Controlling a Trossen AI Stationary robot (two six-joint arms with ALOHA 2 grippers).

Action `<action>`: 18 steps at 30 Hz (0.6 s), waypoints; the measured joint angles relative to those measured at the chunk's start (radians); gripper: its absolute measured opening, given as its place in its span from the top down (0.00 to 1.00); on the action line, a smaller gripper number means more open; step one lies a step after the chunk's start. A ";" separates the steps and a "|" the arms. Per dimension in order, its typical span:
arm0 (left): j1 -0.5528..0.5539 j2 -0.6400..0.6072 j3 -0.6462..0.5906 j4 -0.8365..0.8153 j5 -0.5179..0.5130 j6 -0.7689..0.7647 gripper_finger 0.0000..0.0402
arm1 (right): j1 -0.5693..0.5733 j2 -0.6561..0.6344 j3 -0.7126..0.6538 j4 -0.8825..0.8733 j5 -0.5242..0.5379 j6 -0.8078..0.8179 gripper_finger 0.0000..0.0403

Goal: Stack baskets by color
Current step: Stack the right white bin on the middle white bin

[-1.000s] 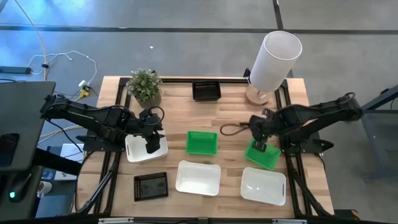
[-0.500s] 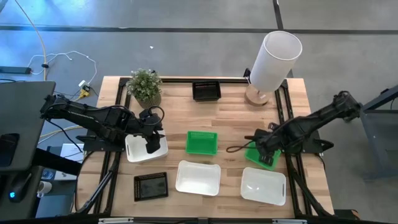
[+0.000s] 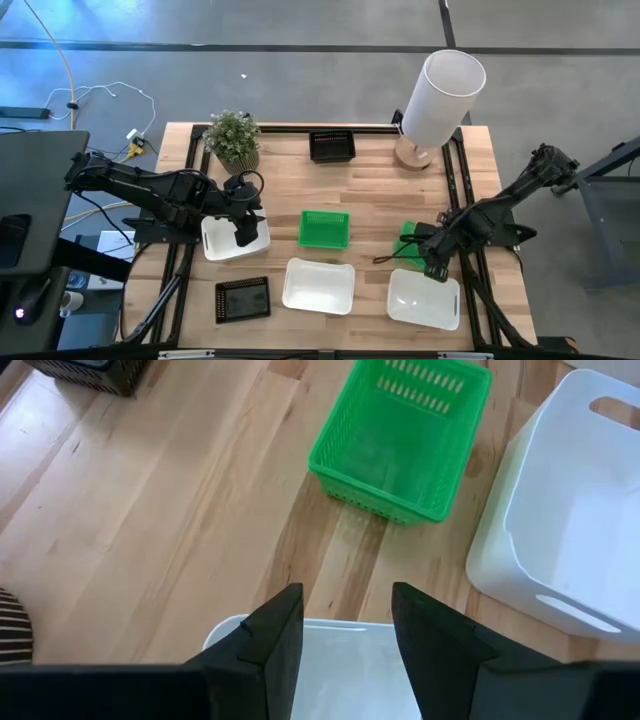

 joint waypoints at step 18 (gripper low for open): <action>0.000 0.000 0.000 0.005 0.000 0.001 0.65 | 0.145 0.131 0.000 0.150 0.063 0.005 0.72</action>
